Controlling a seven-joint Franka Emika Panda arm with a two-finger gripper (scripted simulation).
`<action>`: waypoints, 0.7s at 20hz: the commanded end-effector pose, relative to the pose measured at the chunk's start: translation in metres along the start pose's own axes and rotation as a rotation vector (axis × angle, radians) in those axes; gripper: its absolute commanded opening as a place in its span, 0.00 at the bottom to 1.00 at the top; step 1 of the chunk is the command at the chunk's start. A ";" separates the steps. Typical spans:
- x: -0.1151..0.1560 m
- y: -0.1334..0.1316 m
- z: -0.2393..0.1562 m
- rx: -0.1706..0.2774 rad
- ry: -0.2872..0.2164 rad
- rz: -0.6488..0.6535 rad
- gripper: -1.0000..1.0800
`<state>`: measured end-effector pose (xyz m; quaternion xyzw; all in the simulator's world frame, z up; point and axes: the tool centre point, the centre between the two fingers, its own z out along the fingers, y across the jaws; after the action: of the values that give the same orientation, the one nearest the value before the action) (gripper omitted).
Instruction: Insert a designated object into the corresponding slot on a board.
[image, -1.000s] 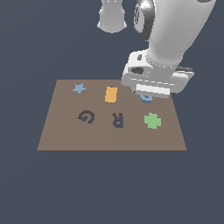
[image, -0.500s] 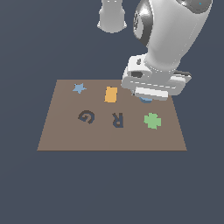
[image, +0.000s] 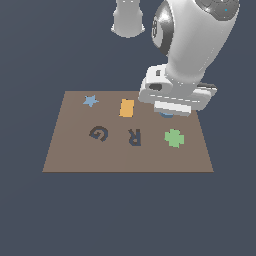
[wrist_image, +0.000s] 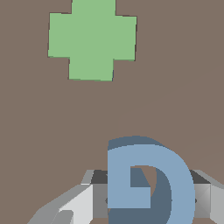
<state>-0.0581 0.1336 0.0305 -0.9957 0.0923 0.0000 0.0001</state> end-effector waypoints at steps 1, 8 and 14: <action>0.000 0.000 0.001 0.000 0.000 0.001 0.00; 0.001 0.000 0.000 0.000 0.000 0.009 0.00; 0.012 0.001 0.000 0.000 0.000 0.077 0.00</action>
<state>-0.0502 0.1315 0.0306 -0.9928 0.1201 0.0002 0.0001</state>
